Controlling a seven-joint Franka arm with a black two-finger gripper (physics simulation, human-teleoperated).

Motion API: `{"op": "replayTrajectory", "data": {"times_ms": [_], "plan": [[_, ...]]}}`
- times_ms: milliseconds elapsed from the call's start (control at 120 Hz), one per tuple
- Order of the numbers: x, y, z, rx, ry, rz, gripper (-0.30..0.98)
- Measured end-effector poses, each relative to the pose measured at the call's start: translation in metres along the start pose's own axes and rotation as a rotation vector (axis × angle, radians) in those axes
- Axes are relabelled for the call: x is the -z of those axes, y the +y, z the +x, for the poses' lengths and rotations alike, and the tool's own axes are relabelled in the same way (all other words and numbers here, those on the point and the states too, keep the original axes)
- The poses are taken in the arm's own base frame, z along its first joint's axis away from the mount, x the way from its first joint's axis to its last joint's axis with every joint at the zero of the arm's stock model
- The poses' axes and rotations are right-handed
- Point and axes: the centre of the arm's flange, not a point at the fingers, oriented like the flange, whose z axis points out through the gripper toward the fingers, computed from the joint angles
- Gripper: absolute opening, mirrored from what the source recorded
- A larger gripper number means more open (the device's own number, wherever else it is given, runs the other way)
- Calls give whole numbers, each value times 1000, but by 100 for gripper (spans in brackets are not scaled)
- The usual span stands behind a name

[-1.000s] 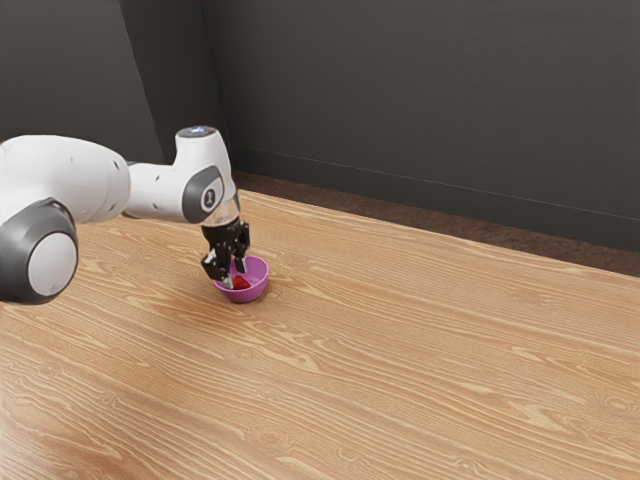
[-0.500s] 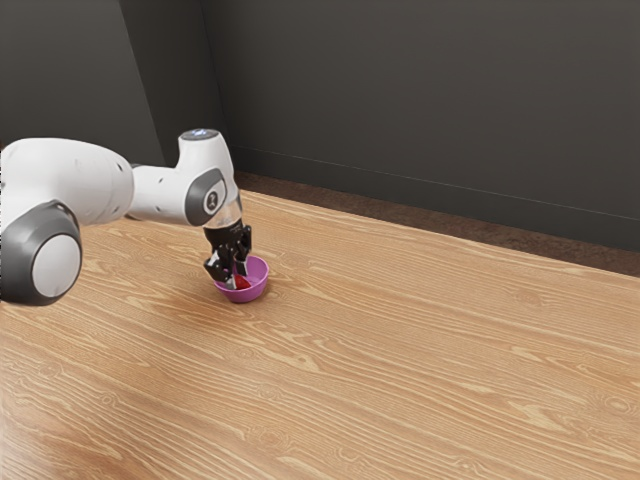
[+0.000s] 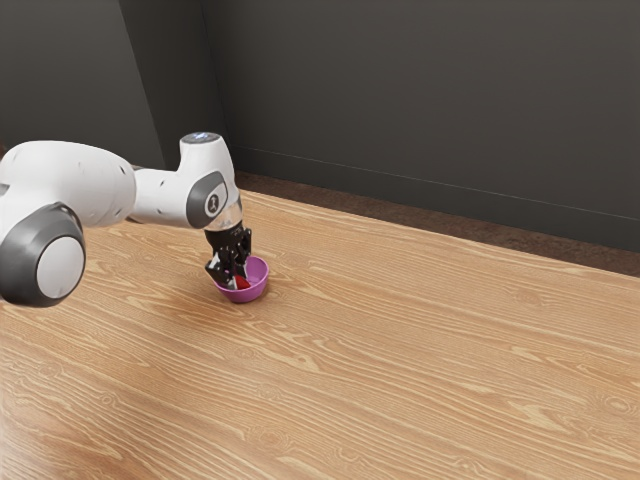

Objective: Take strawberry from the bowl

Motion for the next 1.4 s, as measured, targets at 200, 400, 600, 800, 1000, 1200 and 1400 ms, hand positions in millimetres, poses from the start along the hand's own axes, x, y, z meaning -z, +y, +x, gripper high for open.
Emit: {"op": "replayTrajectory", "data": {"times_ms": [200, 400, 600, 800, 1000, 1200, 1400], "plan": [[0, 0, 0, 0, 0, 0, 14], [-4, 0, -1, 0, 0, 4, 12], [1, 2, -2, -2, 0, -2, 8], [59, 6, -23, -31, -3, -72, 5], [85, 1, -118, -162, -19, -92, 4], [69, -15, -224, -306, -69, -70, 3], [37, -23, -278, -375, -101, -36, 3]]}}
